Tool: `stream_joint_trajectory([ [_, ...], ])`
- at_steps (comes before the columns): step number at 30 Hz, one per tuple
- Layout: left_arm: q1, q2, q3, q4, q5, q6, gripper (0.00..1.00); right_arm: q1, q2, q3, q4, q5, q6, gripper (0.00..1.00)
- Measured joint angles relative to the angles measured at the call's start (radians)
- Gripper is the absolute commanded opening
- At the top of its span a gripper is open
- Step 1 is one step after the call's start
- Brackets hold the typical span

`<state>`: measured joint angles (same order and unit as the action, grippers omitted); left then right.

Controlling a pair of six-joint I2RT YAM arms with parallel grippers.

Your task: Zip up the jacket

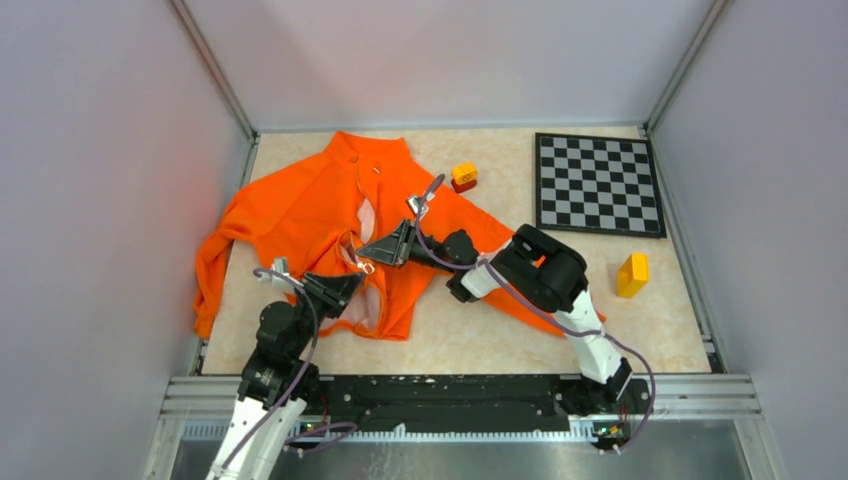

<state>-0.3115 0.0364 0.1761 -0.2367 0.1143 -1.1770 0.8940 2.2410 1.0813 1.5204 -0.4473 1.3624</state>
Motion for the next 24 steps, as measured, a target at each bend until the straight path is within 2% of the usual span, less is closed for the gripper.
stream_joint_trajectory([
  [3,0.000,0.019,0.000,0.003,-0.002,0.002,0.13,0.000,0.000,0.000,0.000,0.002,0.000,0.00],
  [5,0.000,0.033,0.000,0.006,-0.002,0.007,0.00,0.000,0.000,0.000,0.000,0.002,-0.001,0.00],
  [7,0.000,0.046,0.000,0.008,-0.002,0.022,0.00,0.001,0.000,0.000,-0.001,0.002,-0.001,0.01],
  [9,0.000,0.059,0.000,0.008,-0.003,0.052,0.00,0.001,0.000,0.000,-0.002,-0.001,-0.002,0.22],
  [10,0.000,0.067,0.002,0.005,-0.002,0.072,0.00,0.001,0.000,-0.001,-0.003,-0.004,-0.002,0.29],
  [13,0.000,0.119,0.032,-0.051,0.000,0.132,0.00,0.001,-0.005,-0.029,0.000,0.002,-0.009,0.39],
  [15,-0.002,0.182,0.067,-0.101,0.005,0.171,0.00,0.000,-0.011,-0.060,-0.002,0.002,-0.023,0.59],
  [18,-0.003,0.284,0.116,-0.156,0.029,0.235,0.00,-0.007,-0.031,-0.090,-0.035,-0.019,-0.060,0.68],
  [22,-0.003,0.375,0.178,-0.216,0.062,0.311,0.00,-0.030,-0.089,-0.117,-0.120,-0.064,-0.135,0.70],
  [24,-0.003,0.394,0.209,-0.246,0.076,0.340,0.00,-0.052,-0.139,-0.148,-0.175,-0.081,-0.192,0.75],
])
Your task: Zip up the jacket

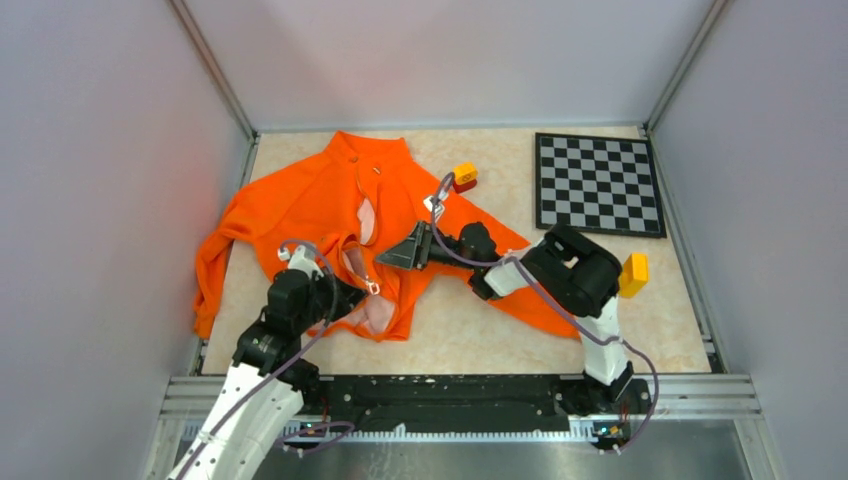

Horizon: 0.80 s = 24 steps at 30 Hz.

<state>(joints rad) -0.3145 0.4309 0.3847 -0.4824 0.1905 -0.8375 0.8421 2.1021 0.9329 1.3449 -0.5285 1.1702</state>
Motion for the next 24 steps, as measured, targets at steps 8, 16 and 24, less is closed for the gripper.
stream_joint_trajectory([
  [8,0.000,-0.037,0.035,-0.064,0.021,0.068,0.00,-0.032,-0.356,-0.094,-0.483,0.058,-0.555,0.88],
  [16,0.000,-0.047,0.049,-0.102,0.049,0.109,0.00,0.022,-0.621,-0.218,-0.661,0.170,-1.200,0.90],
  [24,0.000,-0.036,0.076,-0.125,0.079,0.135,0.00,0.254,-0.616,-0.315,-0.591,0.198,-1.855,0.82],
])
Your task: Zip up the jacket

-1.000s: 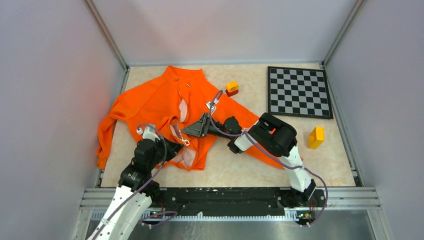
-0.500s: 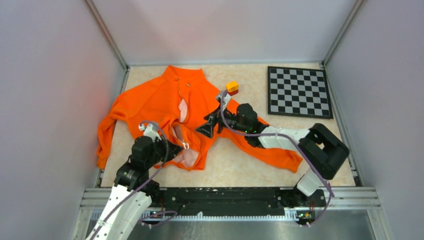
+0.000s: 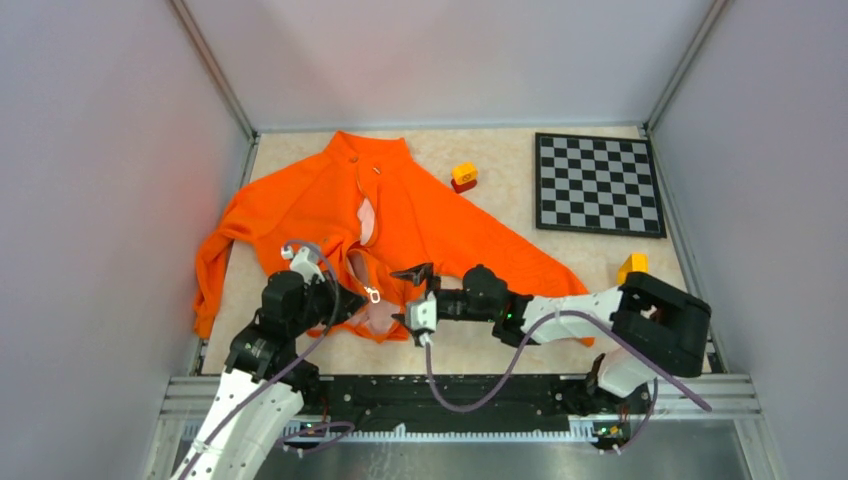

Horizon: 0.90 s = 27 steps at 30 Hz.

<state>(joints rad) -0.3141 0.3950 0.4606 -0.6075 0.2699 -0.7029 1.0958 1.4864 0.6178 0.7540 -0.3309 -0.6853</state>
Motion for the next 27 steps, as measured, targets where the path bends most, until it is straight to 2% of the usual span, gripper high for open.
stream_joint_trajectory([
  [3,0.000,0.002,0.002,-0.006,0.004,0.001,0.00,0.064,0.067,-0.001,0.084,0.018,-0.158,0.75],
  [6,0.000,0.003,0.008,-0.015,0.006,0.003,0.00,0.097,0.144,-0.001,0.169,0.030,-0.276,0.54],
  [7,0.000,0.003,0.013,-0.020,0.007,0.003,0.00,0.102,0.163,-0.001,0.192,0.034,-0.308,0.52],
  [15,0.000,0.002,0.017,-0.030,0.024,0.002,0.00,0.116,0.327,-0.003,0.489,0.101,-0.460,0.49],
  [24,0.000,0.002,0.016,-0.031,0.027,-0.002,0.00,0.118,0.339,-0.003,0.553,0.111,-0.500,0.48],
  [27,0.000,0.002,0.016,-0.031,0.028,-0.002,0.00,0.118,0.341,-0.003,0.563,0.111,-0.500,0.43],
])
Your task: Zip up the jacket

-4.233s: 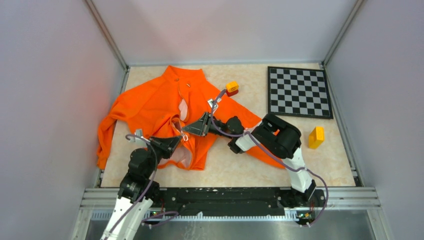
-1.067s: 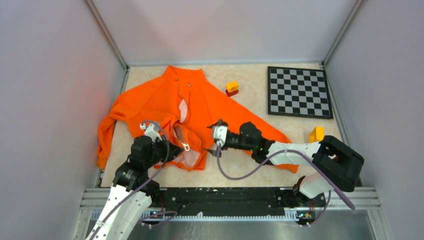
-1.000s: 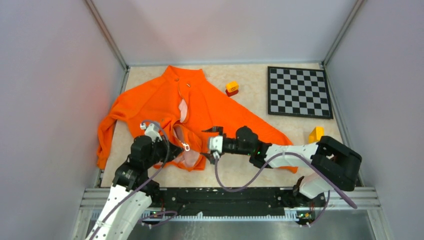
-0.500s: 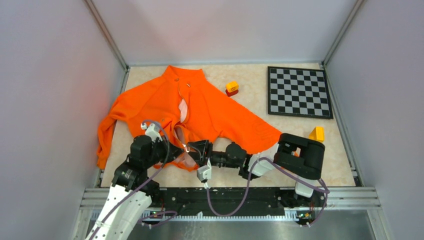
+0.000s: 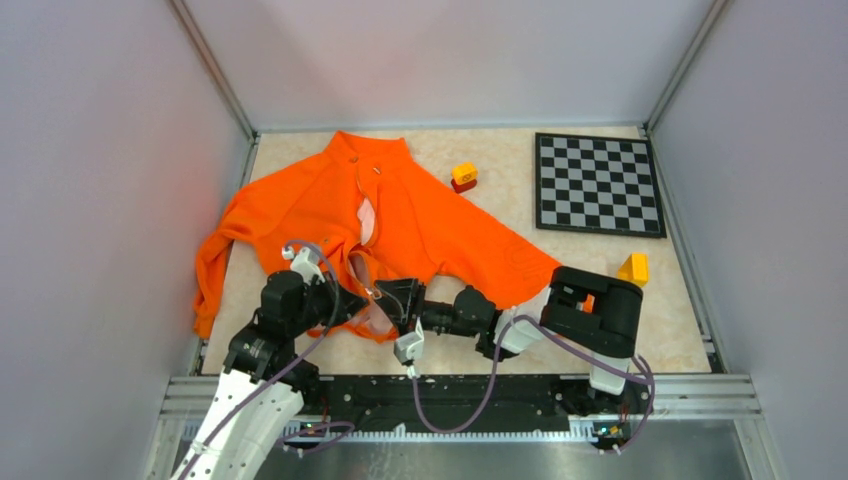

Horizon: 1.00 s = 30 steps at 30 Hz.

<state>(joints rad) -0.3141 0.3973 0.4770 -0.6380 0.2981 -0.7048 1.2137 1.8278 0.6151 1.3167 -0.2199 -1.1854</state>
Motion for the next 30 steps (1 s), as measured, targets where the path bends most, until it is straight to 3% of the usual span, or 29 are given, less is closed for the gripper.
stream_joint_trajectory([
  [11,0.000,0.000,0.000,0.000,0.000,0.000,0.00,0.000,0.052,0.002,0.028,0.016,0.007,0.25],
  [14,0.000,0.000,0.000,0.000,0.000,0.000,0.00,0.000,0.055,0.003,0.029,0.017,0.014,0.16],
  [17,0.000,0.000,0.000,0.000,0.000,0.000,0.00,0.000,0.061,0.014,0.023,0.019,0.025,0.00],
  [24,0.000,0.000,0.000,-0.006,0.000,0.005,0.00,0.001,0.058,0.046,-0.034,0.039,0.040,0.00],
  [30,0.001,0.028,0.000,-0.024,0.003,0.042,0.00,-0.006,0.002,0.148,-0.330,0.057,0.135,0.00],
])
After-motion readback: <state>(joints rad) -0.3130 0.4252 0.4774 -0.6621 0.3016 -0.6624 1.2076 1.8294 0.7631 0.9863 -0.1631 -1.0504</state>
